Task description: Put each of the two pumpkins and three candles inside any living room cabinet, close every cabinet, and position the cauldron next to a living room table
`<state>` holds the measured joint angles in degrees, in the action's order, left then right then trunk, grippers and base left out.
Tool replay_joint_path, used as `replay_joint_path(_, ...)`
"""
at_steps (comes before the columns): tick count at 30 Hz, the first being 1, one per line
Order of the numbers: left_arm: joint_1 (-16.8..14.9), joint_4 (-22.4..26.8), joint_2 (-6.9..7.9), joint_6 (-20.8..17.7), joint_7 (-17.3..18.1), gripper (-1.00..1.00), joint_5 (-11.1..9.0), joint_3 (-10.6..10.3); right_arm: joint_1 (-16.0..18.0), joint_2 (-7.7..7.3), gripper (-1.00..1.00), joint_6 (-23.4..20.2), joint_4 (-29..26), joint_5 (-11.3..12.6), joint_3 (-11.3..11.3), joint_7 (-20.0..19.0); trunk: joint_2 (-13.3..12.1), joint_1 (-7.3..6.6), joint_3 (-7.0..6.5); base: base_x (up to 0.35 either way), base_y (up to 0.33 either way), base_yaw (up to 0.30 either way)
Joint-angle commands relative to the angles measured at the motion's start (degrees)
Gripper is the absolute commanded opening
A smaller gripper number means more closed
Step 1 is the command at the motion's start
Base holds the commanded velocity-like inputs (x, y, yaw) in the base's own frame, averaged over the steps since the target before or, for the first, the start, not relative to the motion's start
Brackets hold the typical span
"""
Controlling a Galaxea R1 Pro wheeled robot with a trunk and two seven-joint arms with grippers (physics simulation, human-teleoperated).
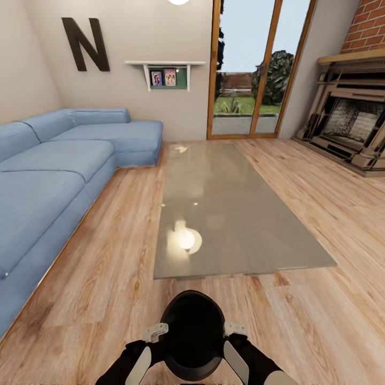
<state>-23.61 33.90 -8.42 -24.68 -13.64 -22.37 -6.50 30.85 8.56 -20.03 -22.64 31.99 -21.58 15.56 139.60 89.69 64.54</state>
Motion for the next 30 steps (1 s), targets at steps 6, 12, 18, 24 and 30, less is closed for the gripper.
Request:
replay_joint_path(6,0.04,-0.06,0.07,-0.3,-0.33,-1.0,1.49,0.09,0.09,-0.04,-1.0,-0.03,-0.22,-1.47,0.57,-0.09,2.43,1.32,1.08,0.0,0.0,0.0)
replay_joint_path(12,0.02,-0.06,0.07,-0.35,-0.33,-1.0,1.47,0.09,0.09,-0.04,-1.0,-0.01,-0.22,-1.42,0.57,-0.09,3.23,1.76,1.44,0.0,0.0,0.0)
replay_joint_path(18,0.01,-0.08,0.07,-0.37,-0.33,-1.0,1.45,0.09,0.09,-0.04,-1.0,-0.03,-0.22,-1.42,0.57,-0.09,3.68,2.06,2.28,0.0,0.0,0.0)
replay_joint_path(24,0.01,-0.06,0.07,-0.37,-0.33,-1.0,1.45,0.09,0.09,-0.04,-1.0,-0.01,-0.22,-1.41,0.56,-0.09,3.68,2.06,2.28,0.0,0.0,0.0)
replay_joint_path(30,0.04,-0.06,0.07,-0.37,-0.41,-1.0,1.45,0.09,0.09,-0.04,-1.0,-0.01,-0.22,-1.42,0.52,-0.09,3.68,2.06,2.28,0.0,0.0,0.0)
